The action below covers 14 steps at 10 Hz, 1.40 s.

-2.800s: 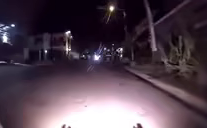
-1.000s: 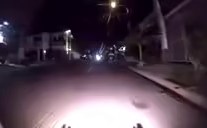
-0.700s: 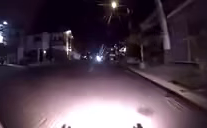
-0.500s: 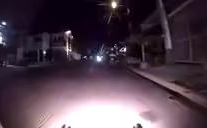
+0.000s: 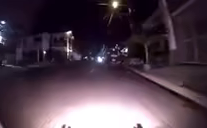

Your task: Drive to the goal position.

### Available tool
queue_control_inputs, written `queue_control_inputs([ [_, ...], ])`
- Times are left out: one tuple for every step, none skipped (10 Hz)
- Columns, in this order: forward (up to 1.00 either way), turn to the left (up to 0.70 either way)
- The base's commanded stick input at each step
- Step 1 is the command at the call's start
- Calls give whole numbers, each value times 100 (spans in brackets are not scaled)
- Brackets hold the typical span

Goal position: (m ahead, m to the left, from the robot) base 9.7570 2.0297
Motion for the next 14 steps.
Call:
queue_control_inputs([
  [60,0],
  [60,0],
  [60,0],
  [60,0],
  [60,0],
  [60,0],
  [60,0],
  [60,0],
  [60,0],
  [60,0],
  [60,0],
  [60,0],
  [60,0],
  [60,0],
])
